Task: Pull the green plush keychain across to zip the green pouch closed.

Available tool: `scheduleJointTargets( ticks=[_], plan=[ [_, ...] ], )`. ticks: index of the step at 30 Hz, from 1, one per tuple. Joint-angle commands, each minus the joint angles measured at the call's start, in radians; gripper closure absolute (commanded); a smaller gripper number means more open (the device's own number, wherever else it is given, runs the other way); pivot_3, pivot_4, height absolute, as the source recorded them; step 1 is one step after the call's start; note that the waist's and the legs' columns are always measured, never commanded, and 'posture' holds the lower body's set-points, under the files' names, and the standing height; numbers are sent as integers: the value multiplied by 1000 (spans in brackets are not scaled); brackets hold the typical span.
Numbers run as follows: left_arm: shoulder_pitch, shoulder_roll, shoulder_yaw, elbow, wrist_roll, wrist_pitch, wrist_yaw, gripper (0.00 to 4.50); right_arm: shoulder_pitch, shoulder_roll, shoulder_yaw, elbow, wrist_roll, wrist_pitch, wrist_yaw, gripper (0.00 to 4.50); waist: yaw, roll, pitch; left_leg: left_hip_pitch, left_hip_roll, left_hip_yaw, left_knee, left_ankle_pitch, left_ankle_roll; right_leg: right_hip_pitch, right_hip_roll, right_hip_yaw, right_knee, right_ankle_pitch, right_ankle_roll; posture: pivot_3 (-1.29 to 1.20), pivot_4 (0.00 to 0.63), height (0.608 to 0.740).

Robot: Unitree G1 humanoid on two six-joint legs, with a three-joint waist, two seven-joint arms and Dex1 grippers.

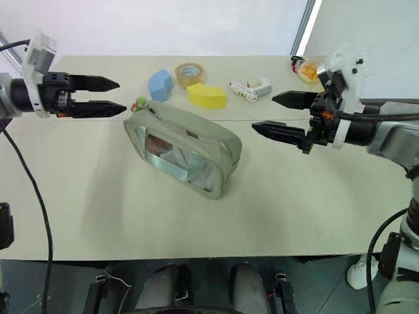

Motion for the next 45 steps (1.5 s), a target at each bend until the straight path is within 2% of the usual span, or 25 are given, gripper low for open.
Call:
scheduleJointTargets(
  ticks=[1, 10, 14, 18, 27, 30, 32, 35, 38, 42, 45],
  plan=[
    [-13, -7, 31, 54, 40, -85, 69, 0, -11, 7, 47, 13, -38, -23, -63, 62, 13, 0, 0, 0, 0, 1, 0, 0, 0, 0, -1, 0, 0, 0, 0, 0, 150, 740],
    [-73, -10, 24, 183, 86, -188, 121, 0, -57, -4, 94, 90, -107, -106, -99, 62, 18, -1, 1, -7, -1, 0, 2, 0, 1, -6, -1, 0, 1, 0, 0, 0, 150, 740],
    [-129, -32, 33, 300, 149, -266, 233, 0, -75, -22, 97, 164, -172, -173, -105, 62, 18, -1, 1, -6, -1, 1, 2, 0, 1, -6, 0, 0, 2, 0, 0, 0, 150, 740],
    [-103, -50, 15, 279, 146, -289, 196, 0, -53, -41, 119, 236, -254, -238, -112, 62, 19, -1, 1, -6, -1, 1, 1, 0, 1, -6, -1, 0, 1, 0, 0, 0, 150, 740],
    [-97, -61, 20, 261, 147, -274, 182, 0, -44, -16, 123, 175, -217, -194, -93, 62, 15, -1, 1, -6, 0, 1, 1, 0, 1, -6, -1, -1, 2, 0, 0, 0, 150, 740],
    [-92, -45, 1, 220, 127, -217, 127, 0, -150, 34, 124, 103, -53, -107, -42, 62, 13, 0, 1, -6, 0, 1, 2, 0, 1, -6, -1, -1, 2, 0, 0, 0, 150, 740],
    [-85, -38, -8, 191, 119, -188, 97, 0, -194, 60, 128, 89, 3, -64, -42, 62, 14, 0, 1, -6, 0, 1, 1, 0, 1, -7, 0, -1, 2, 0, 0, 0, 150, 740],
    [-73, -27, -4, 82, 36, -91, -6, 0, -211, 135, 323, 11, -42, -76, -43, 62, 15, -1, 1, -6, 0, 1, 1, 0, 1, -6, 0, -1, 2, 0, 0, 0, 150, 740],
    [-67, -14, -11, 10, -4, -34, -53, 0, -218, 182, 408, 8, -83, -82, -63, 62, 17, -1, 1, -6, 0, 1, 2, 0, 1, -6, 0, -1, 2, 0, 0, 0, 150, 740],
    [3, 39, -47, -164, -50, 13, -142, 0, -203, 151, 557, -20, -192, -141, -26, 62, 17, -1, 1, -7, 0, 0, 2, 0, 1, -6, -1, -1, 2, 0, 0, 0, 150, 740],
    [39, 62, -73, -225, -37, -20, -167, 0, -187, 141, 618, -9, -264, -189, -12, 62, 17, -1, 1, -7, 0, 0, 2, 0, 1, -6, 0, -1, 2, 0, 0, 0, 150, 740]
  ],
)
